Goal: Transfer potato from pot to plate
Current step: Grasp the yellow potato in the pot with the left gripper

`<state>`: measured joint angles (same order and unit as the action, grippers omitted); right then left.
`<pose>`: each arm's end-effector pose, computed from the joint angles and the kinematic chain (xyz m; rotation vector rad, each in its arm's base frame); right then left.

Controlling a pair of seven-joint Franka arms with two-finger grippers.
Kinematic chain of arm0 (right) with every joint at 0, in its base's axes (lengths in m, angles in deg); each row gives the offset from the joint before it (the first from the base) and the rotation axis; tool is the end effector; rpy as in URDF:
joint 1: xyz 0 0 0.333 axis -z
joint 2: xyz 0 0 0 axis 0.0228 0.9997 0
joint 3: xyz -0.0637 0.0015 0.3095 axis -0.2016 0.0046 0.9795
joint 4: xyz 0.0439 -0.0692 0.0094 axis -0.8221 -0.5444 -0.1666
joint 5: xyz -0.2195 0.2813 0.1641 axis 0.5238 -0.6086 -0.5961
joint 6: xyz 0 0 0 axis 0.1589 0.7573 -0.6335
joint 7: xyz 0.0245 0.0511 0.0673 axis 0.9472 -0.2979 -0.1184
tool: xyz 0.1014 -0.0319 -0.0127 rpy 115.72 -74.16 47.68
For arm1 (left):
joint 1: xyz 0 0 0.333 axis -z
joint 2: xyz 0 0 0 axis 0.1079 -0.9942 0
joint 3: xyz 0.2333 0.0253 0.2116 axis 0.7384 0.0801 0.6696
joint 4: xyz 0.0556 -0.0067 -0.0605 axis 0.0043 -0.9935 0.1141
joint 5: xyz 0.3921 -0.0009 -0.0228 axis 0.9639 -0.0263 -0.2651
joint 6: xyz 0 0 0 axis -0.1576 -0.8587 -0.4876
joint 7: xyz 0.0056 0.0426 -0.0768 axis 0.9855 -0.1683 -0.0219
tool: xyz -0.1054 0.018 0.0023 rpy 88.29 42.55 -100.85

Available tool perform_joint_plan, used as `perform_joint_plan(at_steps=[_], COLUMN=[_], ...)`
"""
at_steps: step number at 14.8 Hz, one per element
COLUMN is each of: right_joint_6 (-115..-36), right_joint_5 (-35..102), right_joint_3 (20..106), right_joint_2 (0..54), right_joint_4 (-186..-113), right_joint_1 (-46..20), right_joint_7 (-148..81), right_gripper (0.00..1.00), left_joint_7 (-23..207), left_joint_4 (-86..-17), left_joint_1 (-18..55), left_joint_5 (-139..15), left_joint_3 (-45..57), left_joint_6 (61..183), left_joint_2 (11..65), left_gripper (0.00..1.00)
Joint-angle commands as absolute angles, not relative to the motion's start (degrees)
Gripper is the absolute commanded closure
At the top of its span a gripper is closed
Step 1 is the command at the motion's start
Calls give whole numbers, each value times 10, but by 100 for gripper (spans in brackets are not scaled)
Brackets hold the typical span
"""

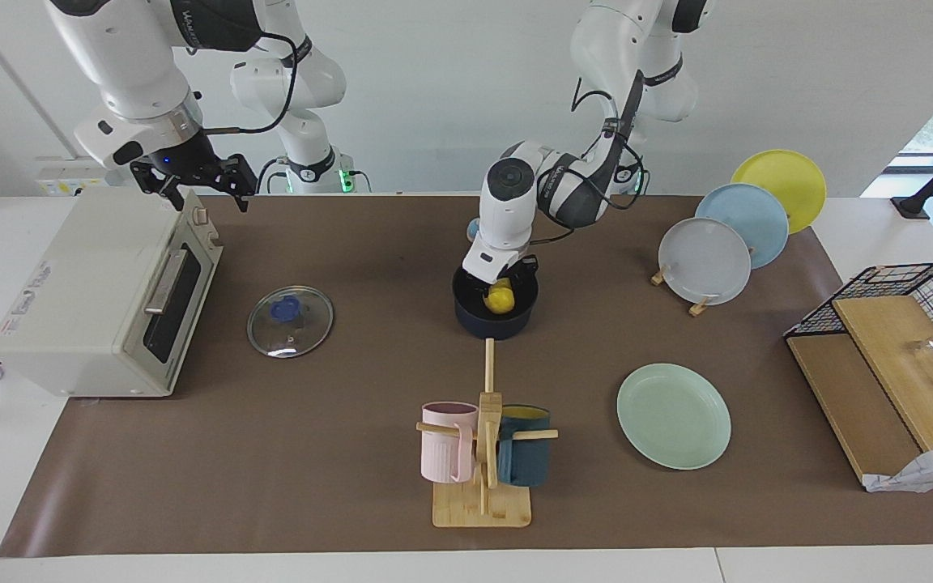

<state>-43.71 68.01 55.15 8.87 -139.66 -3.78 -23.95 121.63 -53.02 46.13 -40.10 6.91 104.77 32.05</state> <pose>0.5296 0.0095 0.6158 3.0672 0.0107 -0.1420 0.4456 -0.4013 0.3353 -3.1026 -0.1304 0.1693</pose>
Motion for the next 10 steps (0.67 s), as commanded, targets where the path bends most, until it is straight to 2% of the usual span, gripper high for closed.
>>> perform_joint_plan(at_steps=[1, 7, 10], right_joint_6=[-478, -468, -467], right_joint_5=[677, 678, 682], right_joint_3=[561, 577, 578], right_joint_2=[79, 85, 86], right_joint_4=[-1417, -1412, -1412], right_joint_1=[-21, -3, -3], right_joint_7=[-239, -238, -238], right_gripper=[0, 0, 0], left_joint_7=[1211, 1122, 1042], left_joint_4=[-509, -332, -209], left_joint_1=[457, 343, 266], left_joint_5=[-421, -460, -461], left_joint_3=[76, 76, 73], left_joint_6=[1001, 810, 719], left_joint_2=[342, 342, 286], left_gripper=[100, 100, 100])
